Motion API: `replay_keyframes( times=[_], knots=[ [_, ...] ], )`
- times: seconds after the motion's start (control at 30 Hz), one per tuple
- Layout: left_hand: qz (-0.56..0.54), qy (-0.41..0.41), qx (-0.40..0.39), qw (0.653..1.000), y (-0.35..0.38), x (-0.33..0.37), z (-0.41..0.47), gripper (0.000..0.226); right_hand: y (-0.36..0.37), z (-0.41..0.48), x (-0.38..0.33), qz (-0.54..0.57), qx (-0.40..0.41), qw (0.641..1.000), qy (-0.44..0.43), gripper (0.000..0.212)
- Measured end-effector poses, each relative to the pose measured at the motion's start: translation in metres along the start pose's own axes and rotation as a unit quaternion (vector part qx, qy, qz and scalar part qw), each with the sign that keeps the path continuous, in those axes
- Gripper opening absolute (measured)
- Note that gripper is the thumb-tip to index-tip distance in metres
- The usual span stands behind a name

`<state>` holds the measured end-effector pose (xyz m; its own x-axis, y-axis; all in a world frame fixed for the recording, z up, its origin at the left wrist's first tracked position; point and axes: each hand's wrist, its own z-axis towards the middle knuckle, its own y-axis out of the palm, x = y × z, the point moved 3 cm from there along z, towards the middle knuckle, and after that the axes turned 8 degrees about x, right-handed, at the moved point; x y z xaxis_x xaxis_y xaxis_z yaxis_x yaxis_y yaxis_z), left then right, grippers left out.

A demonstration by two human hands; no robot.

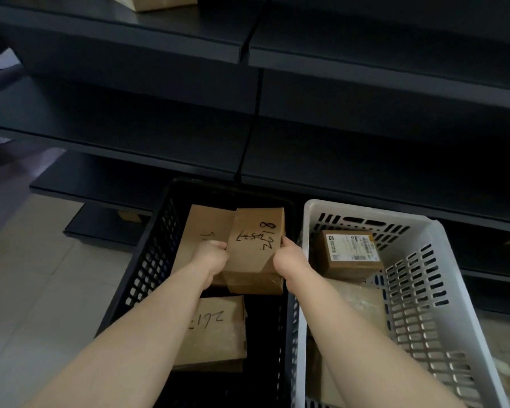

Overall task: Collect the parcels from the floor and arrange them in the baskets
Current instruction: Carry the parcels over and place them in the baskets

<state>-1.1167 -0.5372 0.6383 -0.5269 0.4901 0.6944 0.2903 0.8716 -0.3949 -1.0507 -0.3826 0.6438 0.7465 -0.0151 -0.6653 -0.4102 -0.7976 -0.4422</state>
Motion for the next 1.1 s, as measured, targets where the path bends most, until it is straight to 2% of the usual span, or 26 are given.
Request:
replay_keyframes(
  times=[0.13, 0.33, 0.57, 0.7, 1.1],
  knots=[
    [0.027, -0.005, -0.025, 0.999, 0.000, 0.000, 0.013, 0.037, 0.009, 0.010, 0.002, -0.019, 0.037, 0.999, 0.021, 0.060],
    [0.055, -0.007, -0.030, 0.998, -0.015, -0.008, 0.034, 0.038, 0.034, 0.006, -0.001, -0.044, 0.038, 0.998, 0.015, 0.062],
    [0.125, 0.021, -0.076, 0.989, -0.007, -0.008, 0.047, 0.048, 0.044, 0.008, 0.013, -0.006, 0.062, 0.996, 0.058, 0.062],
    [0.138, 0.007, -0.115, 0.984, 0.009, -0.006, 0.043, 0.047, 0.044, 0.012, 0.018, 0.013, 0.073, 0.994, 0.075, 0.061],
    [0.117, -0.072, -0.117, 0.984, 0.024, -0.014, 0.057, 0.038, 0.062, 0.029, 0.025, -0.108, 0.045, 0.984, 0.132, 0.058]
  ],
)
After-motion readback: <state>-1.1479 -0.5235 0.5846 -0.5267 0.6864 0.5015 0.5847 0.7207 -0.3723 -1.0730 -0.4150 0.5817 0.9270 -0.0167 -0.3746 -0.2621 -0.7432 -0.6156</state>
